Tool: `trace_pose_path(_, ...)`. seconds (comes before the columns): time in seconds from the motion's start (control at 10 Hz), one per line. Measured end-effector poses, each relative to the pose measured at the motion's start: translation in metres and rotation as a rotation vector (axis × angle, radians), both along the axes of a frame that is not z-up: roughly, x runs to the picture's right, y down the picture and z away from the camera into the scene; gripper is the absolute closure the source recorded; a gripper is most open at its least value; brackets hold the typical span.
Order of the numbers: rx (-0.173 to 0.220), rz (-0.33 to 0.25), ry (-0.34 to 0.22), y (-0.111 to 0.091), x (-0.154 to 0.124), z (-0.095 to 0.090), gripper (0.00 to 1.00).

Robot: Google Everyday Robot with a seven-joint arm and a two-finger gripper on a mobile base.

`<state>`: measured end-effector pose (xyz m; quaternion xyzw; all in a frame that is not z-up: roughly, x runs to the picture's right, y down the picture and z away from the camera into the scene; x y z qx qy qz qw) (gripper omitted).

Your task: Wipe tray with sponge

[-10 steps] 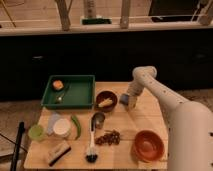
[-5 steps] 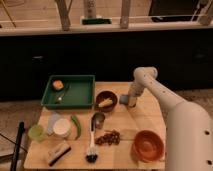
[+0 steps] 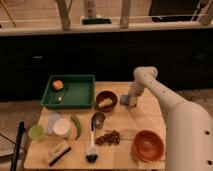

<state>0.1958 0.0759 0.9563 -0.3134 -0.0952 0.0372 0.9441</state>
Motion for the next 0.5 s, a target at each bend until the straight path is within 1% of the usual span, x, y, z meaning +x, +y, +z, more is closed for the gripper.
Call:
trace_pose_path(0.3, 0.046, -0.041, -0.05, -0.039, 0.013, -0.032, 1.0)
trace_pose_path(0.5, 0.069, -0.066, -0.077, -0.051, 0.021, -0.044, 1.0)
